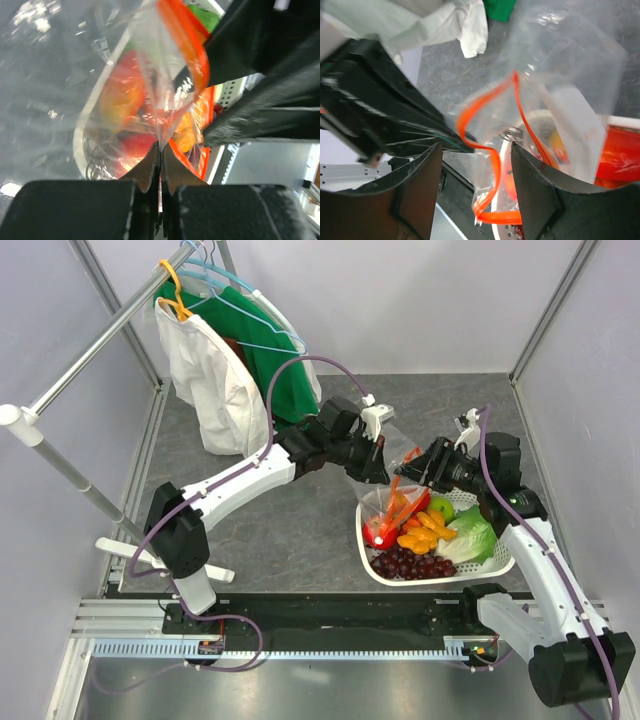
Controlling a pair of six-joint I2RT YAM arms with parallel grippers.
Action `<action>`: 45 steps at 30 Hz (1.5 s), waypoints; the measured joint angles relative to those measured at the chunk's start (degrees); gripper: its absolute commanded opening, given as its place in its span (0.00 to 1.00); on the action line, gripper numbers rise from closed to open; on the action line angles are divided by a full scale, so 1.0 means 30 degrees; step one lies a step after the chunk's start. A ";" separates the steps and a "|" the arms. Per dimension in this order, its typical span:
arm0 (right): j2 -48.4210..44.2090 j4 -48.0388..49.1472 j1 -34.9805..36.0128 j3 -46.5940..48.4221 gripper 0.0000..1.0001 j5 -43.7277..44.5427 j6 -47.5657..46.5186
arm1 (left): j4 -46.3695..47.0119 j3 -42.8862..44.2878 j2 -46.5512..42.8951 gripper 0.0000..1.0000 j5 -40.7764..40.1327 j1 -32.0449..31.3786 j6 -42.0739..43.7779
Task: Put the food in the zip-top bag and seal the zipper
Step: Open the zipper of the food storage bag.
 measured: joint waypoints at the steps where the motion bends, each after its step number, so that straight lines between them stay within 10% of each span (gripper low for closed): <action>1: 0.0138 0.0007 0.0000 -0.0182 0.61 -0.0007 0.0000 | 0.0036 0.0000 0.0000 0.02 0.0401 0.0146 -0.0007; 17: 0.0087 0.2885 0.0066 -0.1479 0.39 -0.1137 0.1311 | 0.1501 0.0000 0.0452 0.02 0.5850 0.0947 -0.0510; 22: -0.0095 0.3344 0.0102 -0.1486 0.02 -0.1632 0.1778 | 0.1457 -0.0022 0.0619 0.02 0.6003 0.0998 -0.0510; 27: -0.0546 0.2798 0.0124 -0.1392 0.00 -0.1552 0.2033 | 0.1348 -0.0022 0.0619 0.36 0.5639 0.1100 -0.0459; 37: -0.1377 -0.0692 0.0138 -0.0160 0.00 0.3009 0.4189 | 0.0270 -0.0554 -0.1829 0.71 -0.6120 -0.0204 0.1144; 45: -0.0925 -0.2011 0.0138 -0.0160 0.00 0.4779 0.7344 | 0.1472 -0.0765 -0.2994 0.73 -1.3682 -0.5100 0.2739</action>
